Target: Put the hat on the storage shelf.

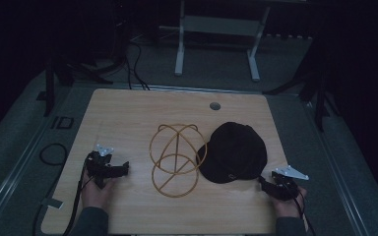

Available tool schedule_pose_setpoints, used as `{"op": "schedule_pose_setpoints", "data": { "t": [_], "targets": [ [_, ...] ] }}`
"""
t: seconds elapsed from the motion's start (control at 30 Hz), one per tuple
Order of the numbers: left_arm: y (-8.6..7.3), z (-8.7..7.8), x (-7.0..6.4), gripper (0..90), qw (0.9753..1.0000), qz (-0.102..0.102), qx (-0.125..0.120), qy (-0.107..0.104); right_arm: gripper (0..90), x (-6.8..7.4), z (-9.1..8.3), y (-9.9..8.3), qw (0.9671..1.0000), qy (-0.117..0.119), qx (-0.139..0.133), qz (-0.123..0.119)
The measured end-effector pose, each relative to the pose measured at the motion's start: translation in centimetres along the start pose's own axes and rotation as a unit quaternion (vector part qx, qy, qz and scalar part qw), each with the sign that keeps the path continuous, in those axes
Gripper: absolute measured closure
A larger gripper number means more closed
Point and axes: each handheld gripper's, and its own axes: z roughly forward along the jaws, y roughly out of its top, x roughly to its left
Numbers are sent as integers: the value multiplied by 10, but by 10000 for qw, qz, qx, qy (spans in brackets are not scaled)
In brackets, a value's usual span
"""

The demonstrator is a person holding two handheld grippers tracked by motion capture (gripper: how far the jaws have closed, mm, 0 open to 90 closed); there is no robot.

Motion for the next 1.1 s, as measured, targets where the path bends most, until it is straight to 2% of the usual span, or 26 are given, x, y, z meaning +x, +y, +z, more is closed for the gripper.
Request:
{"op": "schedule_pose_setpoints", "data": {
  "t": [0.43,0.6,0.77,1.1],
  "targets": [
    [0,0,0,1,10000,1,0,0,398,2,0,0,10000,-36,-4,34],
    [0,0,0,1,10000,-1,0,1,424,0,-2,6,9997,-51,222,21],
    [0,0,0,1,10000,0,0,0,428,1,-14,13,9997,-8,231,-91],
    [0,0,0,1,10000,0,0,1,435,5,-38,32,9991,297,45,-283]
  ]
}}
